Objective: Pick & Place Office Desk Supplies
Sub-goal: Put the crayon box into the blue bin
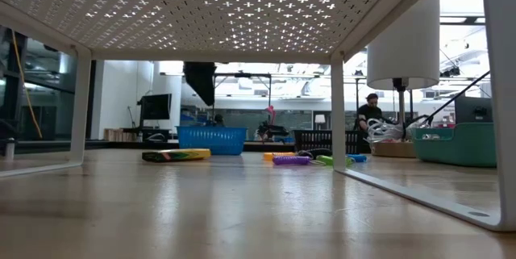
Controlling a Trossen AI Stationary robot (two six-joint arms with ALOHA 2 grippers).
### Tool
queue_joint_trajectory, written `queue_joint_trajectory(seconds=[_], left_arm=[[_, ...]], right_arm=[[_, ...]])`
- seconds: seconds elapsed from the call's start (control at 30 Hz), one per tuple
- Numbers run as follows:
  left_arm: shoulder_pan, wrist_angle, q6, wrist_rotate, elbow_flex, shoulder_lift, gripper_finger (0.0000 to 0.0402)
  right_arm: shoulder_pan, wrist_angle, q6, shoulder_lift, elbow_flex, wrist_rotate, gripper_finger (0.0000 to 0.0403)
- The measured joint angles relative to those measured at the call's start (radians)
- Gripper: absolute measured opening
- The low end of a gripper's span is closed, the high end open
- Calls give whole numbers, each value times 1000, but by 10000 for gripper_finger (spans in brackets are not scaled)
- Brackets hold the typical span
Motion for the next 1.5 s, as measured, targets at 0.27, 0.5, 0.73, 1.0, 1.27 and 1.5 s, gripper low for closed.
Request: queue_joint_trajectory(seconds=[0.27, 0.5, 0.73, 1.0, 1.27, 1.5], left_arm=[[-59, -83, -52, -8, 0, -7, 196], [-167, -186, -160, -40, 0, -7, 196], [-304, -188, -284, -71, -5, -7, 196], [-362, -156, -365, -72, -49, -8, 196], [-396, -101, -449, -21, -144, -26, 196], [-450, -45, -651, -37, -264, -107, 196]], right_arm=[[0, 0, 0, 0, 0, 0, 74], [0, 0, 0, 0, 0, 0, 74], [0, 0, 0, 0, 0, 0, 74], [0, 0, 0, 0, 0, 0, 74], [0, 0, 0, 0, 0, 0, 74], [0, 3, 0, 0, 0, 0, 74]])
